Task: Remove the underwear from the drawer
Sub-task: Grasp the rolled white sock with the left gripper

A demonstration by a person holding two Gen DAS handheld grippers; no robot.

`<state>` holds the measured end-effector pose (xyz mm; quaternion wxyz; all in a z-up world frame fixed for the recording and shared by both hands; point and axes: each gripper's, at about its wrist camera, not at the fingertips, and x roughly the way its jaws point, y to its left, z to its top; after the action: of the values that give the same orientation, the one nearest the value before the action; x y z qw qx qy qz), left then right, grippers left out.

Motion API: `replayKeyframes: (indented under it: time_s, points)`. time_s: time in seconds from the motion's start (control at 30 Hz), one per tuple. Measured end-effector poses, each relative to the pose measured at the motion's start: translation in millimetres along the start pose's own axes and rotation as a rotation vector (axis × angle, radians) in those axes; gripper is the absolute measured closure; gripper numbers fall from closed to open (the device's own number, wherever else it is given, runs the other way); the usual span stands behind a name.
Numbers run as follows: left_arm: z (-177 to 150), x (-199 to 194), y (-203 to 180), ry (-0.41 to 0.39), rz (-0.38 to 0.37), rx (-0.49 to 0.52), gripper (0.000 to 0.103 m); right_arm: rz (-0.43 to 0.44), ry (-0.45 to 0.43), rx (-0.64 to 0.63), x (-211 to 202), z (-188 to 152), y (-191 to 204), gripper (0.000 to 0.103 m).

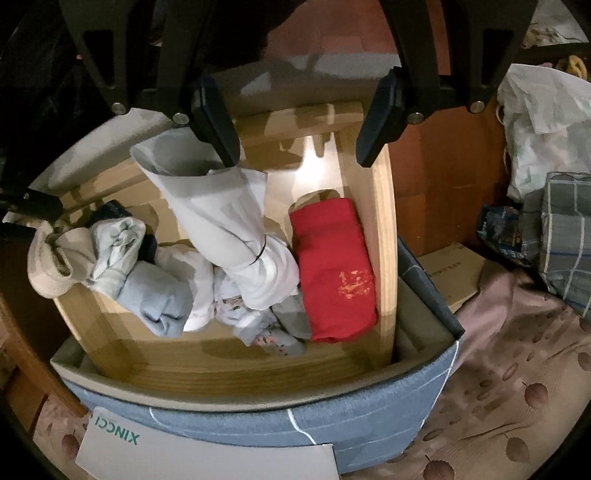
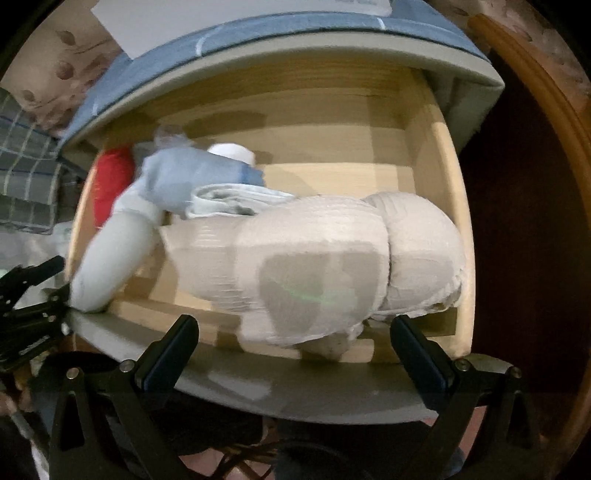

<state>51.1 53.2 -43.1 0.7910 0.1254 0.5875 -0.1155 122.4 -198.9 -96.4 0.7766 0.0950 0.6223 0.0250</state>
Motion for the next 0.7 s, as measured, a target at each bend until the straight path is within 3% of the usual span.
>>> replayKeyframes:
  time_s: [0.33,0.43,0.5,0.7]
  points:
    - [15.7,-27.3,21.0,0.025,-0.122,-0.154,0.036,0.024,-0.072,-0.015,-29.6,-5.9,-13.8,0.0]
    - [27.1,-30.4,16.2,0.043,-0.136,-0.168,0.036,0.023,-0.083,-0.014,-34.2,-4.4,-16.2,0.0]
    - [32.9,-28.4,11.0,0.064,-0.141,-0.168,0.036,0.027,-0.09,-0.01,-62.3,-31.1,-27.8,0.0]
    - [47.3,-9.2,-9.8,0.14,-0.131,-0.158,0.036,0.027,-0.093,0.007,-76.3,-34.1,-35.3,0.0]
